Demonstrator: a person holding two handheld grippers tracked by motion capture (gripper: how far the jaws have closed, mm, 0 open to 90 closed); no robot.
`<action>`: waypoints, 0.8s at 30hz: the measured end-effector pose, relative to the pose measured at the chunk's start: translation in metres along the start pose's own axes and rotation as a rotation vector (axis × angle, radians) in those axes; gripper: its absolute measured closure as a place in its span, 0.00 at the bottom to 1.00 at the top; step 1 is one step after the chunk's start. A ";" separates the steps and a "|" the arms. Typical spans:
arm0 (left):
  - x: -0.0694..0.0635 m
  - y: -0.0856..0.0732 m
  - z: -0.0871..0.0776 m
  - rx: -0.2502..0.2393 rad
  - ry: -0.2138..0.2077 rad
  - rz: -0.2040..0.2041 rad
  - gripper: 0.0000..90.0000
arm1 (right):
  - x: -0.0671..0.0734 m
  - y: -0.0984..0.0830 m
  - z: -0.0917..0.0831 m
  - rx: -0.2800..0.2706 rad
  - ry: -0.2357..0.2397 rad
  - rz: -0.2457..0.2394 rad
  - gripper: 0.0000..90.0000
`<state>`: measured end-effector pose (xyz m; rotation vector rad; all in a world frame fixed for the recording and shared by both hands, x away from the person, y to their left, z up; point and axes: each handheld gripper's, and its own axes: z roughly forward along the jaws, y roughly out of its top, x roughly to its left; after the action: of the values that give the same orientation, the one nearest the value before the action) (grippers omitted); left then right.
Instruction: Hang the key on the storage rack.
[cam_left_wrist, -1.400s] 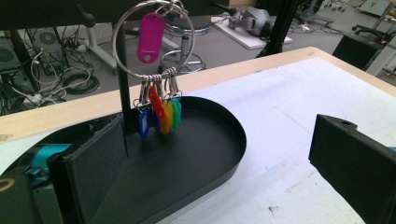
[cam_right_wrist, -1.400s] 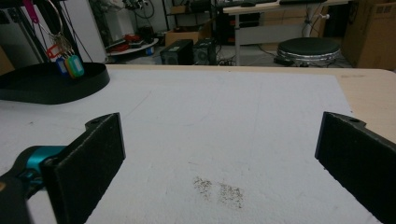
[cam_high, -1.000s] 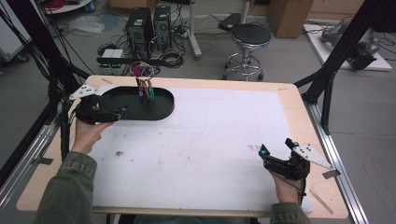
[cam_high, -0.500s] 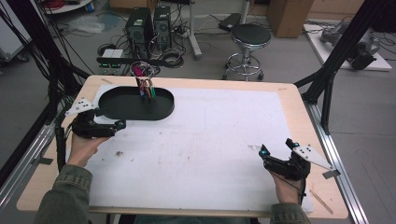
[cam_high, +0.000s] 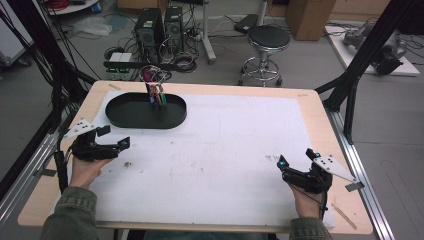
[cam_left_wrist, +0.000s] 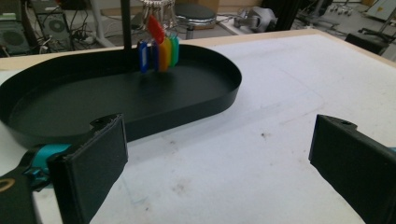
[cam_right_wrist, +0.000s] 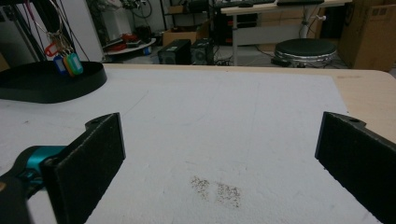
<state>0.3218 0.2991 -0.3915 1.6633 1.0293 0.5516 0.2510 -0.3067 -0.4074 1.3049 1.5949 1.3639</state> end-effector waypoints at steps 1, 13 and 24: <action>0.001 -0.002 -0.002 -0.005 0.007 0.002 0.05 | 0.000 0.000 0.000 0.000 0.000 0.000 0.01; 0.004 -0.021 -0.025 -0.131 0.092 0.004 0.06 | 0.000 -0.001 -0.001 0.004 0.002 0.003 0.01; 0.009 -0.044 -0.048 -0.165 0.151 -0.035 0.05 | 0.002 -0.002 0.000 0.010 0.004 -0.006 0.01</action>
<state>0.2737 0.3359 -0.4171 1.4734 1.0897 0.7281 0.2505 -0.3050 -0.4089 1.3033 1.6087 1.3569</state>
